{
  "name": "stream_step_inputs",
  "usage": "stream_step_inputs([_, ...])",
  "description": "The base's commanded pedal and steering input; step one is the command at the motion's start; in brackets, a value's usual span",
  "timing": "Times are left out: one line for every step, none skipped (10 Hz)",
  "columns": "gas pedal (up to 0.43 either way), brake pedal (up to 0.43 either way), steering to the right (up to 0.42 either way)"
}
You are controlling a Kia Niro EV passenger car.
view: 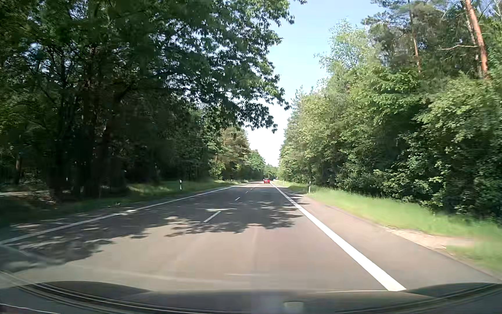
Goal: Follow the waypoints while adhering to traffic rules and regulations
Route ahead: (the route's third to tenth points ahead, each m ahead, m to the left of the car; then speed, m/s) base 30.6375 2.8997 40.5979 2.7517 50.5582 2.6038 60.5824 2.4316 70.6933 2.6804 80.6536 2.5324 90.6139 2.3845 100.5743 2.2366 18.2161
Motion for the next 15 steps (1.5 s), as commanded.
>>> stream_step_inputs([0.067,0.03,0.001])
stream_step_inputs([0.079,0.03,0.001])
stream_step_inputs([0.079,0.03,0.001])
stream_step_inputs([0.079,0.03,0.001])
stream_step_inputs([0.079,0.03,0.001])
stream_step_inputs([0.079,0.03,0.001])
stream_step_inputs([0.079,0.03,0.001])
stream_step_inputs([0.079,0.03,0.001])
stream_step_inputs([0.079,0.03,0.001])
stream_step_inputs([0.079,0.03,0.001])
stream_step_inputs([0.079,0.03,0.001])
stream_step_inputs([0.079,0.03,0.001])
stream_step_inputs([0.079,0.03,0.001])
stream_step_inputs([0.079,0.03,0.001])
stream_step_inputs([0.079,0.03,0.001])
